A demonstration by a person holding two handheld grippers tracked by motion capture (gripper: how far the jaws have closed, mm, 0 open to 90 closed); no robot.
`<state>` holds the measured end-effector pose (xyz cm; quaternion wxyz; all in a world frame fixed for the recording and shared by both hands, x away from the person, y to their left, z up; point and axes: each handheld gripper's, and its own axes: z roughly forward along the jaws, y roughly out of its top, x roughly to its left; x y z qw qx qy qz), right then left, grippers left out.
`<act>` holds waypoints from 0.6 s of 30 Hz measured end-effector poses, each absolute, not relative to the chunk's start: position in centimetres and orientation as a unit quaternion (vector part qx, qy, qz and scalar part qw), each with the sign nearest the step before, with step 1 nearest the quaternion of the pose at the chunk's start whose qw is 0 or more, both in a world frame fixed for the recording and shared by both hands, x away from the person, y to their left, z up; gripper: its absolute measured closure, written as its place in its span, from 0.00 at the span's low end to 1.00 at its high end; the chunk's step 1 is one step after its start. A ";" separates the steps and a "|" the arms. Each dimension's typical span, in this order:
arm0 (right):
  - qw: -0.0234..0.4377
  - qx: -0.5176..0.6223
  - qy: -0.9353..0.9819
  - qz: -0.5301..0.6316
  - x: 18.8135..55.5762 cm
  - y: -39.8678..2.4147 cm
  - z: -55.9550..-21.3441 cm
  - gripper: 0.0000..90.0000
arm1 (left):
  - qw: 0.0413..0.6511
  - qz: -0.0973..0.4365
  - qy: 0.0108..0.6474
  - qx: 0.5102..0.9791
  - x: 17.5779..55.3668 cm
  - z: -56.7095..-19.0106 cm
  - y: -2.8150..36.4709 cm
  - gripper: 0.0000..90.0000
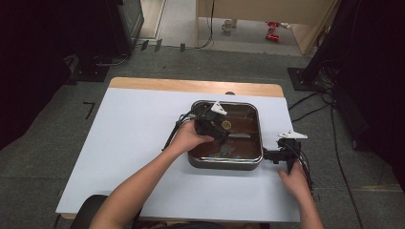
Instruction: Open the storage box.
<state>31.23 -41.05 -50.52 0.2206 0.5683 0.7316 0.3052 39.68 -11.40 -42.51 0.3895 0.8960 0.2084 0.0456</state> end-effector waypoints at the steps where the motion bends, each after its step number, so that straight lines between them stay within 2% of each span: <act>1: 0.221 0.568 0.732 0.305 31.2 -41.1 -50.5 0.00 | 0.391 0.051 0.201 0.897 39.5 -42.6 -11.7 0.51; 4: 0.221 0.568 0.732 0.305 31.2 -41.1 -50.5 0.00 | 0.390 0.069 0.194 0.897 39.3 -42.7 -11.8 0.53; 8: 0.221 0.568 0.732 0.305 31.2 -41.1 -50.5 0.00 | 0.393 0.078 0.195 0.895 39.5 -42.7 -11.6 0.64; 18: 0.220 0.568 0.732 0.305 31.2 -41.0 -50.5 0.00 | 0.393 0.070 0.201 0.895 39.5 -42.1 -11.5 0.65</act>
